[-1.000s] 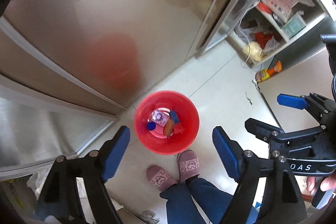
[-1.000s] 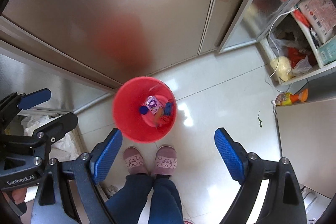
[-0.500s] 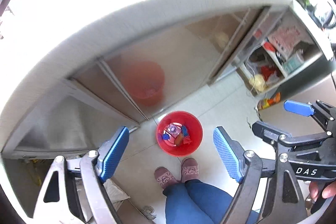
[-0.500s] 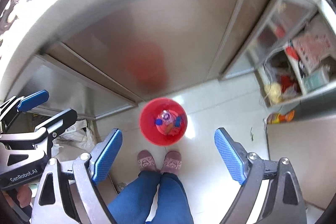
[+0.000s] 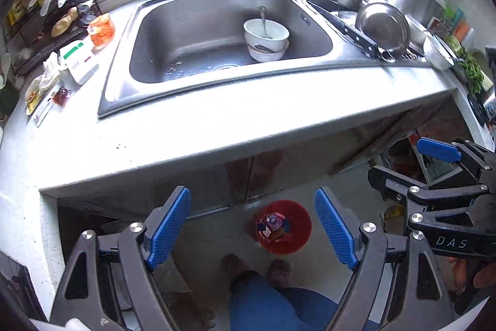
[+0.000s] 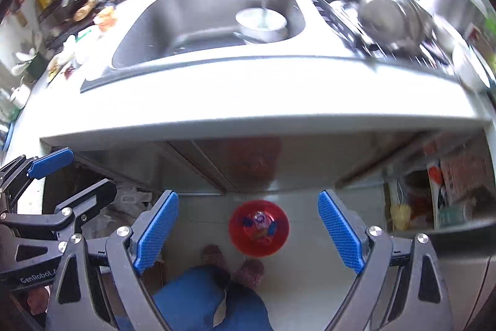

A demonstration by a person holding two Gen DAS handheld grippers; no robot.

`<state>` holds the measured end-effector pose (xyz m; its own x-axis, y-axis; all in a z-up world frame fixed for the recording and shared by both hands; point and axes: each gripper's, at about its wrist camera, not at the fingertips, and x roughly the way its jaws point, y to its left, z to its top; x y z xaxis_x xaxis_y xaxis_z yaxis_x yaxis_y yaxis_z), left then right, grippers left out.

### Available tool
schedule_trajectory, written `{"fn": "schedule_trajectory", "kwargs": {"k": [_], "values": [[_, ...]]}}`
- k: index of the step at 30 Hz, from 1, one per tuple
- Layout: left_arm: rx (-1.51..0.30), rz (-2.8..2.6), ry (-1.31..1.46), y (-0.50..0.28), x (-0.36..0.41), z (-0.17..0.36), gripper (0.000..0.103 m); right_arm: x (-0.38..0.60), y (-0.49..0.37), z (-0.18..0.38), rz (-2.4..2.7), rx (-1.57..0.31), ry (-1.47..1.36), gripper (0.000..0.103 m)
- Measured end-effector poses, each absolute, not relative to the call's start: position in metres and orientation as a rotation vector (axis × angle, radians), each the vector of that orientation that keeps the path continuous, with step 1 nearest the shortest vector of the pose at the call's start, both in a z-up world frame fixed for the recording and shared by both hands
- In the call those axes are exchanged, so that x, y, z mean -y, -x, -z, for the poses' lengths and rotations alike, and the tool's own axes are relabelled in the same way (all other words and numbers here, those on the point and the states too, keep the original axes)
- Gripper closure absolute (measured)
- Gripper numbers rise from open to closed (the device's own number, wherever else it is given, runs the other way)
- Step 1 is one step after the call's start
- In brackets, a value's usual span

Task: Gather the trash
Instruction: 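Raise both tools back up to the counter beside the sink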

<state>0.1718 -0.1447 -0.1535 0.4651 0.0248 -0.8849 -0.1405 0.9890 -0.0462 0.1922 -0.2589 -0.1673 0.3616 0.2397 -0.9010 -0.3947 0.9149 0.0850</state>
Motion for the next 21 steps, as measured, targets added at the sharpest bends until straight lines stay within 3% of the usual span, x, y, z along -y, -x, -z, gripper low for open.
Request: {"fn": "schedule_trajectory", "kwargs": {"k": [21], "values": [[-1.007,-0.405,0.254,-0.215,-0.111,0.098,0.021,0.021,-0.297,0.109,-0.712,-1.03,0.314,0.012]]}}
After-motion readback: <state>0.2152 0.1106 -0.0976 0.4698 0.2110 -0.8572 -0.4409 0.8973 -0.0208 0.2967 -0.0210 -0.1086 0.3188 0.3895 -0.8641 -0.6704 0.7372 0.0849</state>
